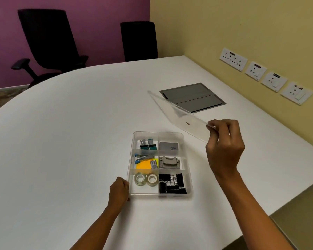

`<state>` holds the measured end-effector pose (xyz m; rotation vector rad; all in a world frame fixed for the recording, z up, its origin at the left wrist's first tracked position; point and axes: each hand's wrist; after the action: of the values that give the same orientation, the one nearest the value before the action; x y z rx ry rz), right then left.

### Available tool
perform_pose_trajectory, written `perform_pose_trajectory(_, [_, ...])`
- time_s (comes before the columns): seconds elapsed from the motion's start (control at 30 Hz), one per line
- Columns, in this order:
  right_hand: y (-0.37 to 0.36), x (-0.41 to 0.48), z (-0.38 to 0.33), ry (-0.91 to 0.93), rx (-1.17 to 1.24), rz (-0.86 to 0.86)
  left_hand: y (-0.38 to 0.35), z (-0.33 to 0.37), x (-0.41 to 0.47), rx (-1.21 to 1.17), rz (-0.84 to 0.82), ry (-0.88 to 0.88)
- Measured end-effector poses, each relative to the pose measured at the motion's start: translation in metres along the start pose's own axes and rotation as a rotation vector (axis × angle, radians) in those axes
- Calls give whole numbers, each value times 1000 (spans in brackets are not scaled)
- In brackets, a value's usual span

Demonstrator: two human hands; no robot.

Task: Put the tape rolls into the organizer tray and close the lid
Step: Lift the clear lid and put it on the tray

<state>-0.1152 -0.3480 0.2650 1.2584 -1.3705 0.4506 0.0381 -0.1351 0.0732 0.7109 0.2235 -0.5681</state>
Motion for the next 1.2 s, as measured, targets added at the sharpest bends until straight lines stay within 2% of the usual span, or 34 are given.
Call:
perform_pose_trajectory(0.07, [3,0,-9,-93,89,58,0,0,-1,10,-1,-10])
perform_pose_trajectory(0.13, [2,-2,-14,-309,218,52,-1,-2,-2,-4,0,-19])
perform_pose_trajectory(0.2, [-4,-9,-12,-636,356,23,-1,-4,-4,-49,10,-11])
perform_pose_trajectory(0.33, [-22,-41,13,-1434,592,-104,0,-9,-4,-211,9,58])
perform_pose_trajectory(0.4, [-26,-68,25,-1719,696,-197,4,-11,0,-297,-28,120])
perform_pose_trajectory(0.47, [-26,-96,30,-1912,775,-241,8,-13,4,-352,-76,169])
perform_pose_trajectory(0.53, [-24,-122,33,-2025,766,-244,11,-15,6,-416,-119,212])
perform_pose_trajectory(0.63, [-23,-152,36,-2012,658,-320,10,-17,5,-529,-147,263])
perform_pose_trajectory(0.73, [-23,-172,31,-1773,411,-537,4,-21,-2,-598,-130,294])
perform_pose_trajectory(0.97, [-16,-181,17,-1271,146,-650,-4,-20,-22,-703,-45,255])
perform_pose_trajectory(1.07, [-16,-176,20,-1179,118,-722,-6,-18,-28,-662,-34,215])
perform_pose_trajectory(1.2, [-16,-171,33,-1179,154,-807,-6,-16,-30,-653,11,234])
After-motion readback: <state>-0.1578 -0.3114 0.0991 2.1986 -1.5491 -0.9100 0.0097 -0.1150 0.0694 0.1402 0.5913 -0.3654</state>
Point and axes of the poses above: each hand's wrist, its own x-axis towards the middle knuckle, its own y-axis out of the back of the hand, z = x × y, and after that the axes turned 2 degrees about -z, right-handed
